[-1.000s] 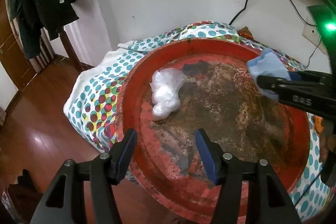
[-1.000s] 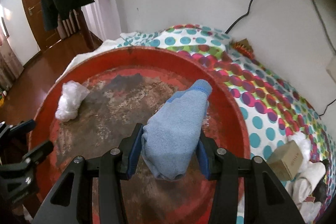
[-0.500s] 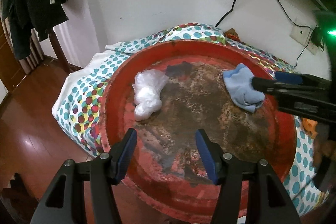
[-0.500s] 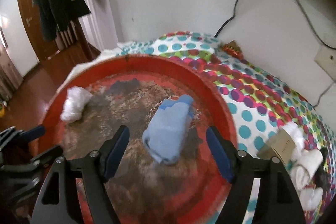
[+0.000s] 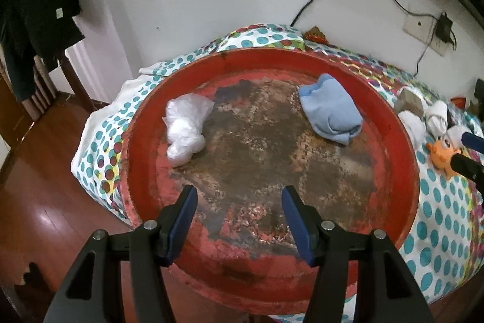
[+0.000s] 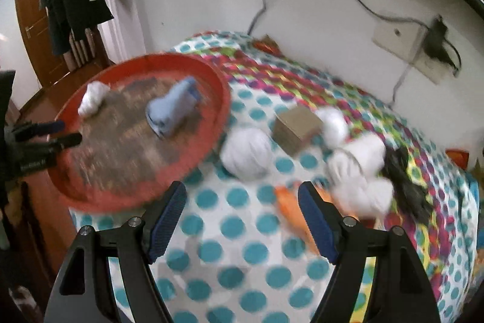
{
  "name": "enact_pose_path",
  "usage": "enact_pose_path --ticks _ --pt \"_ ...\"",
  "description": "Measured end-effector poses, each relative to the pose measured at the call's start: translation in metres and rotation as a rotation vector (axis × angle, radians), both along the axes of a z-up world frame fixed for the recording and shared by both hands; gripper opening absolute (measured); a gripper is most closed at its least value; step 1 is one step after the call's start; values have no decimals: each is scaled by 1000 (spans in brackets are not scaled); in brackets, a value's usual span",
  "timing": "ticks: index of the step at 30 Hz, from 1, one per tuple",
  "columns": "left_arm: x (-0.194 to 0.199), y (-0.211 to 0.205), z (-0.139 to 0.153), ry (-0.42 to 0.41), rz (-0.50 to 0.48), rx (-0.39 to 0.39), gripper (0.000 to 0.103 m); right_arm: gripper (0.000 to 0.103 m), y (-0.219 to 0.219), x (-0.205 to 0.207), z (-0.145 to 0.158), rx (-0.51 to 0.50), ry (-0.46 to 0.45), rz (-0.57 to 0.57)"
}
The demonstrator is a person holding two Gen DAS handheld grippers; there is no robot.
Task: Organize objects
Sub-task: 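Grasp the orange rubber toy with the right gripper and lift it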
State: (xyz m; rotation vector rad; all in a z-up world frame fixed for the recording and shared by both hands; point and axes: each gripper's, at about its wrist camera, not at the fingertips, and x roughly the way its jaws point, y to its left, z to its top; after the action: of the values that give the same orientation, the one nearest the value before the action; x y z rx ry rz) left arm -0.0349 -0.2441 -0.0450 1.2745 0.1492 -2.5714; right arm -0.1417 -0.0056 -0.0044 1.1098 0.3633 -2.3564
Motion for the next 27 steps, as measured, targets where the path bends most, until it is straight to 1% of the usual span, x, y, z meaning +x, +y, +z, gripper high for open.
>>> enact_pose_path --ticks 2,4,6,10,13,15,17,19,21,23,27 --pt "-1 5 0 -3 -10 -25 60 75 13 1 -2 -2 -2 -15" --pt "-1 10 -1 -9 -24 -34 60 75 26 2 -3 -14 0 -30" --pt "-2 13 -1 -8 -38 -27 60 75 39 3 -5 -23 5 -50" --pt "-3 20 -3 -15 -75 -17 60 75 52 2 -12 -25 5 -45" --pt "-4 25 -5 -27 -99 -12 60 75 57 1 -14 -54 8 -9" --pt "-5 26 -7 -37 -104 -7 60 75 55 2 -11 -67 19 39" --pt "-6 27 -9 -44 -111 2 60 75 47 2 -7 -44 39 89" --pt "-6 26 -8 -39 -116 27 60 75 38 -3 -8 -5 16 130" --pt "-6 25 -10 -49 -119 47 60 75 29 -12 -14 67 15 145" --pt "-7 24 -12 -55 -116 49 60 74 25 -22 -23 102 -20 156" --pt "-6 23 -12 -53 -114 53 60 75 26 -37 -37 152 -45 141"
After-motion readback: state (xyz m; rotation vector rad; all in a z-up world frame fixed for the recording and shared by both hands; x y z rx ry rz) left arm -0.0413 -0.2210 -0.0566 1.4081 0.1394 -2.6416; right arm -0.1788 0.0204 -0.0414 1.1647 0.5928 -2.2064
